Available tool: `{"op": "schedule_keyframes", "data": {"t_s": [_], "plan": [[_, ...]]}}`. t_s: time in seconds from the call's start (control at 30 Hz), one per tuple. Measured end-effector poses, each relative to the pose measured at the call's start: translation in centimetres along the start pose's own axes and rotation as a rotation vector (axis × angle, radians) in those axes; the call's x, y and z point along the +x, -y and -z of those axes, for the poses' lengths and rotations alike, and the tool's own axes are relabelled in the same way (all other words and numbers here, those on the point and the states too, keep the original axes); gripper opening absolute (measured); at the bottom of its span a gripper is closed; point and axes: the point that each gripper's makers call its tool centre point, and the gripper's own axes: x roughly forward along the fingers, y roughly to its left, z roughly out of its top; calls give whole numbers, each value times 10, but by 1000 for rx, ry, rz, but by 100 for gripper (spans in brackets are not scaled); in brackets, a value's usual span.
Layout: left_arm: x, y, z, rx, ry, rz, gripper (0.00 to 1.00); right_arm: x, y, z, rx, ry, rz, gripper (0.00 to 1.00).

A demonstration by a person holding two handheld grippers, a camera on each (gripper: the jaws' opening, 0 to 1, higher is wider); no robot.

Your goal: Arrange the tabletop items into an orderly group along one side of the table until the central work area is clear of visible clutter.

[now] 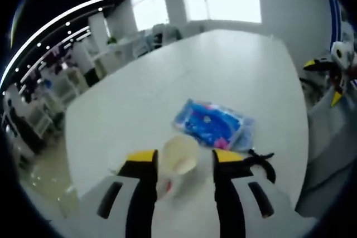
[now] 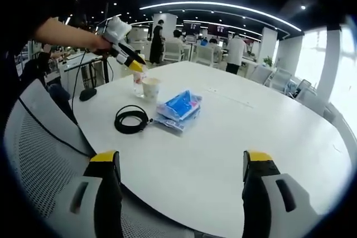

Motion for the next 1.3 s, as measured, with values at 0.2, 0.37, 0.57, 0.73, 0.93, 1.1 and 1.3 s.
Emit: {"op": "schedule_keyframes", "data": {"t_s": [0.2, 0.37, 0.57, 0.73, 0.93, 1.1, 1.3], "plan": [[-18, 2, 0, -55, 45, -35, 43, 0, -1, 0, 1, 2, -5, 91], [-31, 7, 4, -94, 62, -48, 50, 0, -1, -1, 4, 3, -8, 91], [-45, 17, 12, -142, 83, -60, 53, 0, -2, 0, 7, 3, -9, 92], [-54, 26, 20, -151, 88, -63, 55, 0, -3, 0, 6, 3, -10, 93], [-66, 37, 25, -173, 98, -79, 62, 0, -3, -1, 4, 4, -13, 93], [-71, 47, 32, -163, 89, -77, 65, 0, -4, 0, 3, 3, -16, 93], [-79, 63, 33, -189, 109, -82, 67, 0, -4, 0, 3, 1, -16, 93]]}}
